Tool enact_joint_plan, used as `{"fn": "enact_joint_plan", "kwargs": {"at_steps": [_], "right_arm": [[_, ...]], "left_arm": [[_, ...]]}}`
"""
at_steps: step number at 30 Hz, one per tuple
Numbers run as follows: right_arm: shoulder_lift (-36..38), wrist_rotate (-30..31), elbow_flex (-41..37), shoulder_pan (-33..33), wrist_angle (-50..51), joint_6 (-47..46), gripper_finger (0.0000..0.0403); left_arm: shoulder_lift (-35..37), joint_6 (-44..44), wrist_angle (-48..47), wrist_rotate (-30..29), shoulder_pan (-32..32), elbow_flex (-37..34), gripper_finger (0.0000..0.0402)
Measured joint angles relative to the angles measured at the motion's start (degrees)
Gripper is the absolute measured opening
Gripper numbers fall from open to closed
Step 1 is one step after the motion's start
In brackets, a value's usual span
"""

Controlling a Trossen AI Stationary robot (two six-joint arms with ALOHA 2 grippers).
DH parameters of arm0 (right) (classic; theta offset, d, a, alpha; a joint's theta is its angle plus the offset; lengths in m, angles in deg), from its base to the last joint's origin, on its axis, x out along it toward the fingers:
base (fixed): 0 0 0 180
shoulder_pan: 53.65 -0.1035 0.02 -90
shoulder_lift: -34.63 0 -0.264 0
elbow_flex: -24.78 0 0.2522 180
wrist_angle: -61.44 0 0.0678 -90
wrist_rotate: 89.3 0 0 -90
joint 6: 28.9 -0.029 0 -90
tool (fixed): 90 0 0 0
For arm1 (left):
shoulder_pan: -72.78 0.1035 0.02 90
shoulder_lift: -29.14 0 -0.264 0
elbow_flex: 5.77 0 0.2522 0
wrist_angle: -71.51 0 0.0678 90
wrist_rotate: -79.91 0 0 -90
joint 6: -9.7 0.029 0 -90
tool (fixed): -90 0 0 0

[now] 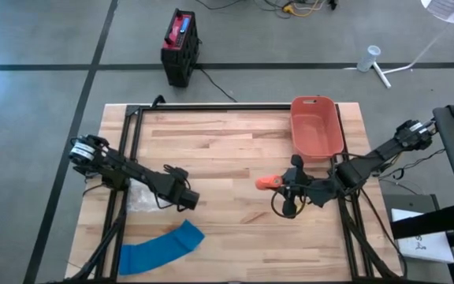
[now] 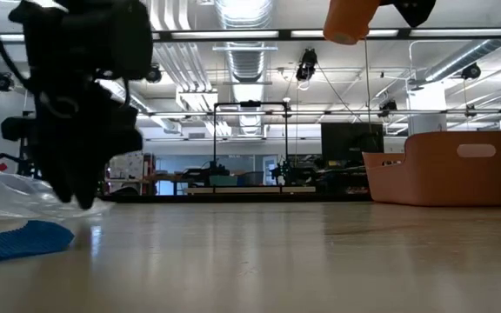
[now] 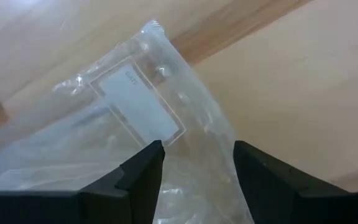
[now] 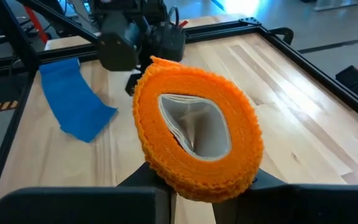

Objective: Roll bandage
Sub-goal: Put the orange bandage into the transparent zip bag

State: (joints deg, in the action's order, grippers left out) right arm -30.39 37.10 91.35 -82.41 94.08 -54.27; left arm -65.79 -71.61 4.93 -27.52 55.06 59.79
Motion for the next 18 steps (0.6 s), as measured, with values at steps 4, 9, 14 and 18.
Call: {"fn": "enact_joint_plan", "kwargs": {"at_steps": [4, 9, 14, 18], "right_arm": [[0.00, 0.02, 0.00, 0.03, 0.06, -0.04, 0.0056], [0.00, 0.00, 0.00, 0.02, 0.04, 0.21, 0.0053], [0.00, 0.02, 0.00, 0.03, -0.15, 0.62, 0.0057], [0.00, 0.00, 0.00, 0.03, -0.29, 0.45, 0.0054]], "left_arm": [[-0.24, 3.05, -0.22, -1.34, 0.29, 3.22, 0.0189], [-0.42, 3.24, 0.10, -3.35, 0.39, 3.37, 0.0209], [-0.63, 2.72, 0.77, -7.41, 1.04, 3.25, 0.0244], [-1.72, 2.81, 1.34, -7.15, 1.74, 2.93, 0.0264]]}}
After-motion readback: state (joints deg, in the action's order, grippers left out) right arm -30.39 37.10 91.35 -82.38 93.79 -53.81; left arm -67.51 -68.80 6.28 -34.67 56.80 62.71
